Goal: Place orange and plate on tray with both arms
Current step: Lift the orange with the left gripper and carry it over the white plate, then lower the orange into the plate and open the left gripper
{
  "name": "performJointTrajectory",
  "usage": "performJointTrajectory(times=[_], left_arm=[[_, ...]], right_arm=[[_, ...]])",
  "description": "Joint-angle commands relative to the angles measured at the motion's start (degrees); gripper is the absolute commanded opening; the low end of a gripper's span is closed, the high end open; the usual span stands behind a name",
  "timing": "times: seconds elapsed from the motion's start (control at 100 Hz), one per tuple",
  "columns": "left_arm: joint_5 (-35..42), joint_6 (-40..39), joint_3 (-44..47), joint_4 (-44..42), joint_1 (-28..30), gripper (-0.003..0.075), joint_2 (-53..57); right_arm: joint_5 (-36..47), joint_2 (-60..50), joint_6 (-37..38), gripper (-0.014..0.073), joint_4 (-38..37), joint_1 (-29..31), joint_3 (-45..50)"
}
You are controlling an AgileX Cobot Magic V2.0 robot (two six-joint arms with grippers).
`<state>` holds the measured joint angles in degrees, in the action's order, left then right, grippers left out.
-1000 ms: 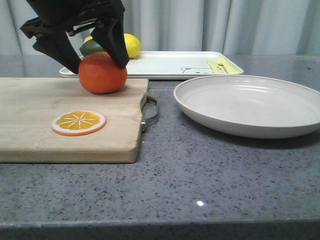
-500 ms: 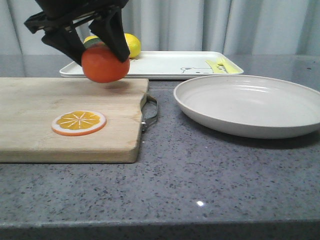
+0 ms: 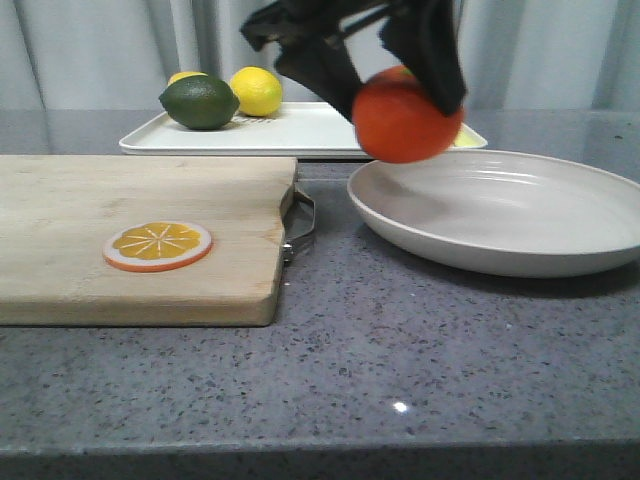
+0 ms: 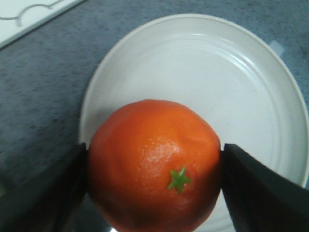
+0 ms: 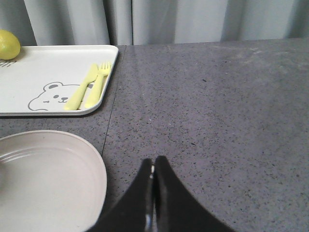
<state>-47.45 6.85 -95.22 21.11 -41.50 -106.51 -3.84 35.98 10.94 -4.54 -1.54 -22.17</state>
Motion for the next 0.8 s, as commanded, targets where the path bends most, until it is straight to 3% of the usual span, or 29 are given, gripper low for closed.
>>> performJointTrajectory(times=[0.0,0.36,0.63,0.79], left_arm=[[3.01,0.11,-3.87,1.68,-2.54,0.0258,0.19],[3.72,0.11,-5.97,1.68,-4.87,0.0278,-4.29],[2.59,2.24,-5.97,1.68,-4.87,0.0524,-4.29],[2.19,2.24,-7.66,1.68,-4.87,0.0568,-4.29]], right_arm=[[4.19,0.42,-0.40,-0.0059,-0.88,0.33,-1.99],[4.19,0.42,-0.40,-0.0059,-0.88,0.33,-1.99],[4.19,0.42,-0.40,-0.0059,-0.88,0.33,-1.99],[4.19,0.42,-0.40,-0.0059,-0.88,0.33,-1.99]])
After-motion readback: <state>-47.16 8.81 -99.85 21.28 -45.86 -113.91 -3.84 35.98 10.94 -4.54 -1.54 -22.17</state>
